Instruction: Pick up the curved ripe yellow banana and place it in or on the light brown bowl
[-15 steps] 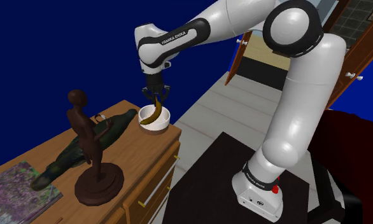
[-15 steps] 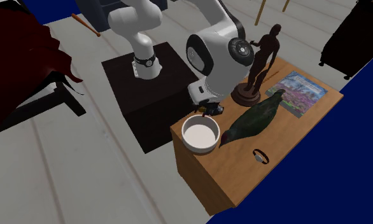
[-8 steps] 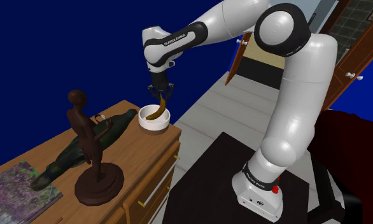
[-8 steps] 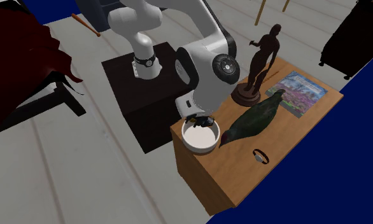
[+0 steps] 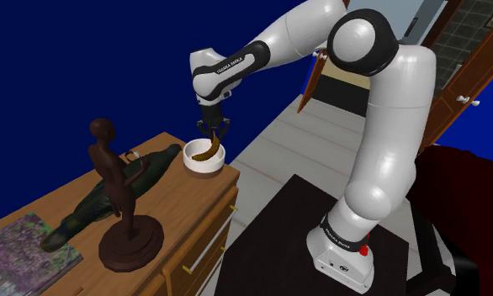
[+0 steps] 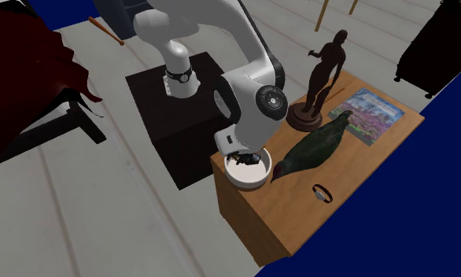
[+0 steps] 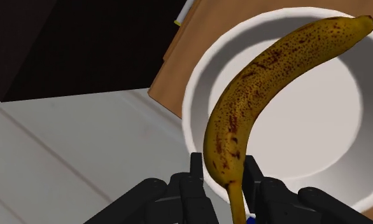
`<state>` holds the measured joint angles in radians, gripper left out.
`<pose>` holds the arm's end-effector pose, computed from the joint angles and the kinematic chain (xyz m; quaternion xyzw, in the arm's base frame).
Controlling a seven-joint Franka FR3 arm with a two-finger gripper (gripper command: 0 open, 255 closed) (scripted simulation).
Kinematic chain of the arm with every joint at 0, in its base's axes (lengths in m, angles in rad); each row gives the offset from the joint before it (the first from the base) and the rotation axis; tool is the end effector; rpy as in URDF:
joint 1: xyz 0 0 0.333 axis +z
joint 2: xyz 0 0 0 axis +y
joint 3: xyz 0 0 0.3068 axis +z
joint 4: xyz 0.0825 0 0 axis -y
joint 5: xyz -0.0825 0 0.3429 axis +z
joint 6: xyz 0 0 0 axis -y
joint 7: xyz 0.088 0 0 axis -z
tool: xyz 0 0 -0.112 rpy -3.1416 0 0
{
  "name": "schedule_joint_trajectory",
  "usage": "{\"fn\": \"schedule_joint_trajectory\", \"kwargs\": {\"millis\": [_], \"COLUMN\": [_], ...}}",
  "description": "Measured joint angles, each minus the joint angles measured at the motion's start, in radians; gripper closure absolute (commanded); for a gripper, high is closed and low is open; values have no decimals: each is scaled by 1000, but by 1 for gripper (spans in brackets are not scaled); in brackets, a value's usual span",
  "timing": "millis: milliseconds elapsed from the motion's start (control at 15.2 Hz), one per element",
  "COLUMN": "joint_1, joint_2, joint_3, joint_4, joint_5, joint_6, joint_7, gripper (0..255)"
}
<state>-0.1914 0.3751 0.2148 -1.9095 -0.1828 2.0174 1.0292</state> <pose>0.5587 -0.0039 0.2992 0.8904 -0.4355 -0.0912 0.0958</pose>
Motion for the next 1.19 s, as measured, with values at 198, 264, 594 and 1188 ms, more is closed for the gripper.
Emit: {"fn": "schedule_joint_trajectory", "kwargs": {"millis": [198, 264, 594, 1188], "joint_1": [2, 3, 5, 11], "joint_2": [26, 28, 32, 18], "joint_3": [-3, -4, -4, 6], "joint_4": [-4, -7, -7, 11], "joint_5": [-7, -7, -7, 3], "joint_6": [27, 32, 35, 0], "joint_7": [4, 6, 8, 4], "gripper": [255, 255, 255, 0]}}
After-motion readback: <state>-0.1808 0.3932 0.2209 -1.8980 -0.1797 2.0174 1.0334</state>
